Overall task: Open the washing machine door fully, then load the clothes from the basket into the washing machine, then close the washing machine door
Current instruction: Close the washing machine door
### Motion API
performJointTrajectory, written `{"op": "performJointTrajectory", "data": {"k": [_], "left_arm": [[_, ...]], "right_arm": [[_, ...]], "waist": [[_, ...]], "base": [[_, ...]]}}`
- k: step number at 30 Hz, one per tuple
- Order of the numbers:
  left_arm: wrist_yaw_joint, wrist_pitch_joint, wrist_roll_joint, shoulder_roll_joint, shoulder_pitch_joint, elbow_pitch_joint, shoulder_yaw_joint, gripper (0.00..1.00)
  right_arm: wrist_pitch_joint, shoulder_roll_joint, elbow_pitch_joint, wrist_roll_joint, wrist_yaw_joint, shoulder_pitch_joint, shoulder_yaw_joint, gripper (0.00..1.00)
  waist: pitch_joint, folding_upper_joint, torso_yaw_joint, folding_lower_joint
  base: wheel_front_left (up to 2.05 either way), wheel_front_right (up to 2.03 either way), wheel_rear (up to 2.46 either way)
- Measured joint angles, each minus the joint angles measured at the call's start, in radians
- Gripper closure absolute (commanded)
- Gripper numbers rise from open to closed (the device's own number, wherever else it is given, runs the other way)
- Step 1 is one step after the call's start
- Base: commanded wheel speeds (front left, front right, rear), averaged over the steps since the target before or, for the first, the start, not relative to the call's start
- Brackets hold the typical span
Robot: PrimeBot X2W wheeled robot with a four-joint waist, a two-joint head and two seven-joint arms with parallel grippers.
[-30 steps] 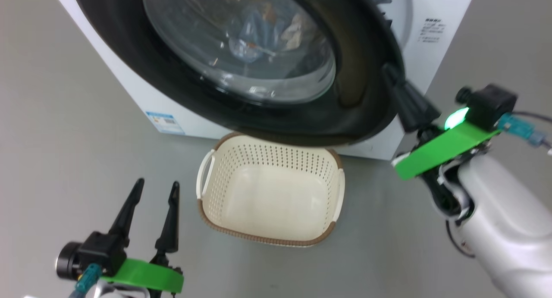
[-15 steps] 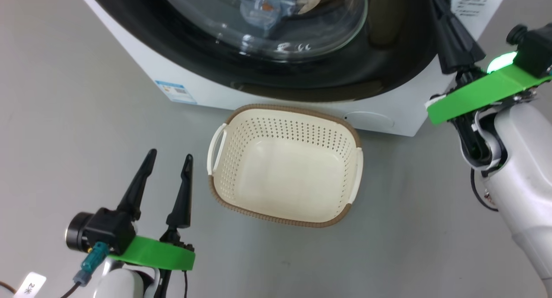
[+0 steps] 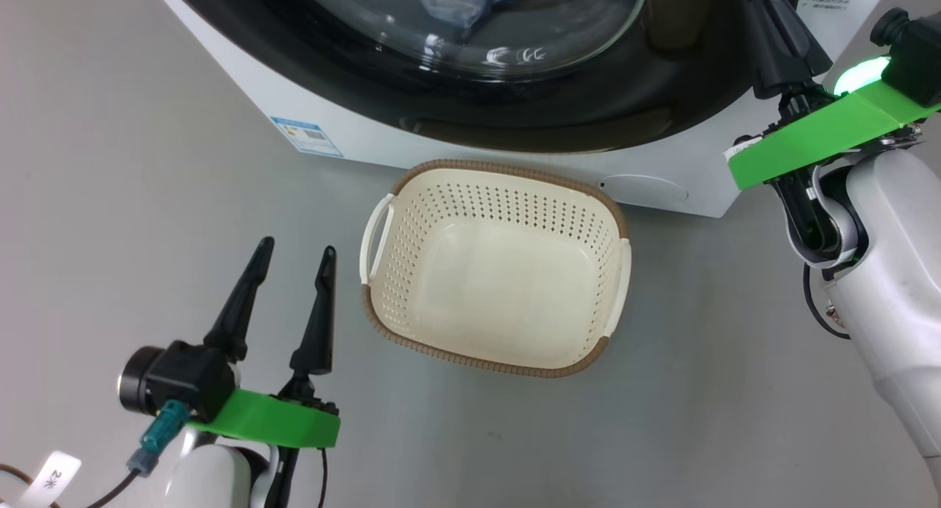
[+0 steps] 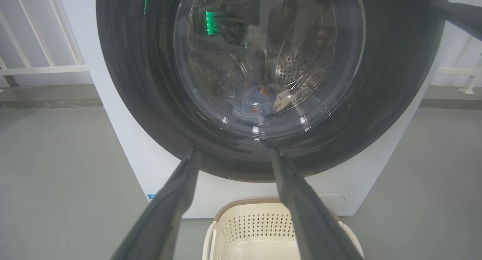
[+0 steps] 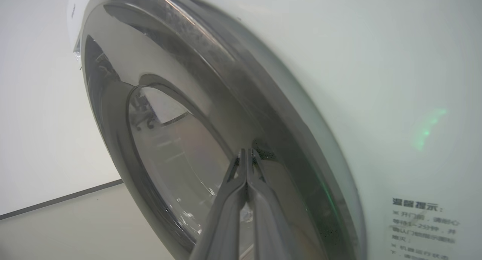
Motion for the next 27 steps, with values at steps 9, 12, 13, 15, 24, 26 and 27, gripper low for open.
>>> {"op": "performJointTrajectory", "data": {"k": [9,12,13,15,24,26,27], "left_arm": [[-0.002,0.000,0.019,-0.001,0.012,0.056,0.052,0.00],[-0.002,0.000,0.037,-0.001,0.025,0.073,0.081,0.00],[-0.002,0.000,0.041,0.000,0.032,0.076,0.091,0.00],[-0.003,0.000,0.047,0.001,0.047,0.083,0.103,0.00],[-0.005,0.000,0.055,0.026,0.128,0.093,0.146,0.00],[-0.005,0.000,0.055,0.035,0.141,0.096,0.149,0.00],[-0.005,0.000,0.055,0.040,0.148,0.096,0.150,0.00]], "right_arm": [[0.000,0.002,-0.040,0.000,-0.005,0.117,0.010,0.27],[0.000,0.008,-0.040,0.003,-0.007,0.176,0.008,0.08],[0.000,0.010,-0.040,0.003,-0.007,0.194,0.008,0.02],[0.000,0.013,-0.039,0.003,-0.007,0.233,0.009,0.00],[0.000,0.021,-0.021,0.004,-0.008,0.398,-0.021,0.00],[0.000,0.022,-0.018,0.003,-0.007,0.427,-0.025,0.00],[0.000,0.023,-0.016,0.003,-0.008,0.442,-0.030,0.00]], "waist": [[-0.059,0.0000,-0.029,0.0000],[-0.085,0.0000,-0.046,0.0000],[-0.094,0.0000,-0.051,0.0000],[-0.114,0.0000,-0.063,0.0000],[-0.217,0.0000,-0.126,0.0000],[-0.237,0.0000,-0.142,0.0000],[-0.247,0.0000,-0.151,0.0000]], "base": [[0.00,0.00,0.00],[0.00,0.00,0.00],[0.00,0.00,0.00],[0.00,0.00,0.00],[0.00,0.00,0.00],[0.00,0.00,0.00],[0.00,0.00,0.00]]}}
